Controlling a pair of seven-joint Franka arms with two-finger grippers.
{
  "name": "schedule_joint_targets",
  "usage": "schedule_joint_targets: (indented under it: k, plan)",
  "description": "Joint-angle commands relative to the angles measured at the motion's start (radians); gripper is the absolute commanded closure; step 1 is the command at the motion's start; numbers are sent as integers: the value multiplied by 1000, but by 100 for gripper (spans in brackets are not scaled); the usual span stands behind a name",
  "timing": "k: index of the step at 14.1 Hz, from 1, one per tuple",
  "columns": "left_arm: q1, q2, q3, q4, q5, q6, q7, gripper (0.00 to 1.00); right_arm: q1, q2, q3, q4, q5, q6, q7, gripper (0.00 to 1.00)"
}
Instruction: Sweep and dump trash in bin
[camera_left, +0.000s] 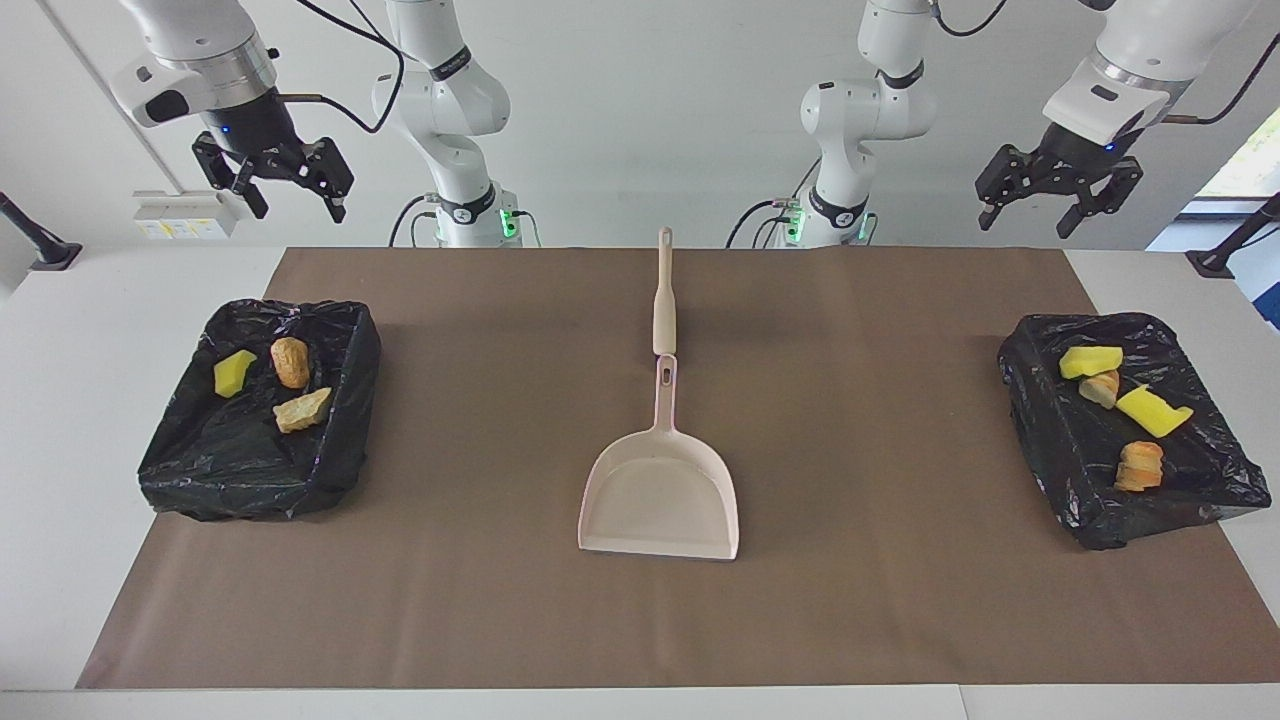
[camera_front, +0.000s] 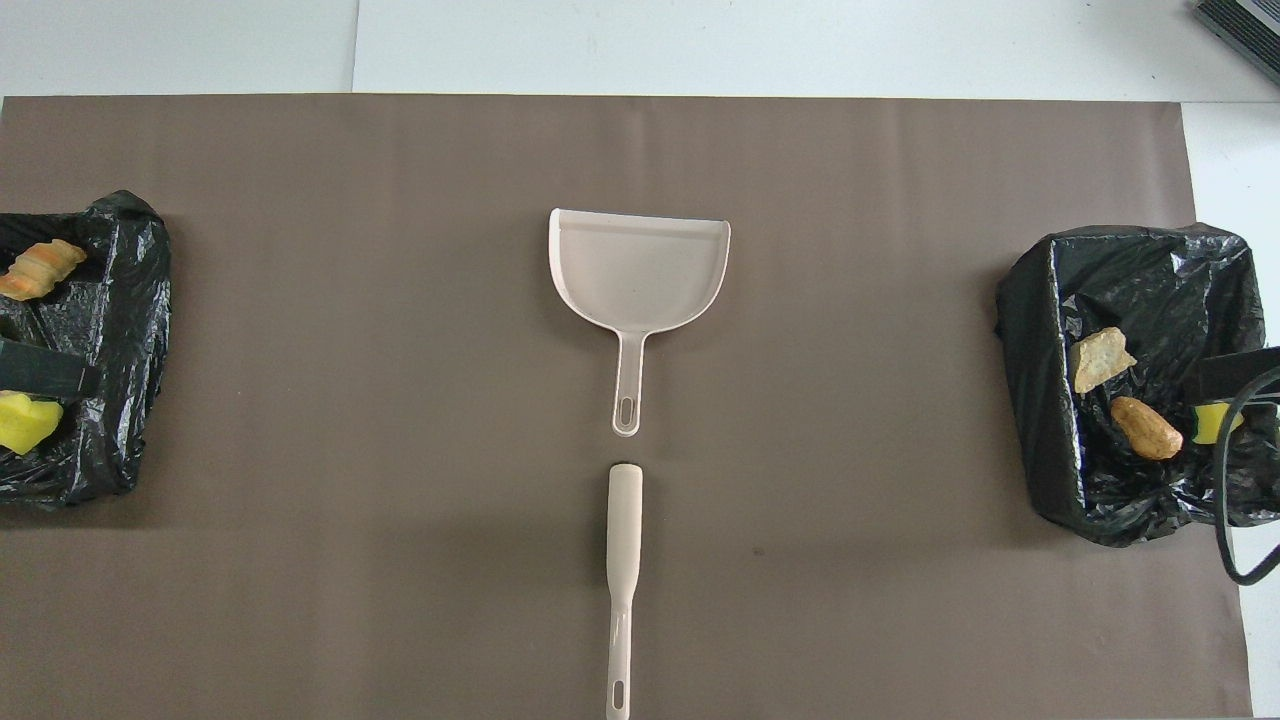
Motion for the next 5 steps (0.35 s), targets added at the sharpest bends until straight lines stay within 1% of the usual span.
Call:
schedule_joint_targets:
  k: [1, 2, 5]
  plan:
    - [18, 56, -5, 93, -3, -68, 11, 0, -6, -15, 11, -21, -13, 20, 15, 0]
    - [18, 68, 1, 112, -3, -81, 11, 0, -6, -17, 11, -21, -7, 20, 12, 0]
    - [16, 73, 1, 115, 7, -87, 11, 0, -8, -17, 9, -21, -6, 20, 9, 0]
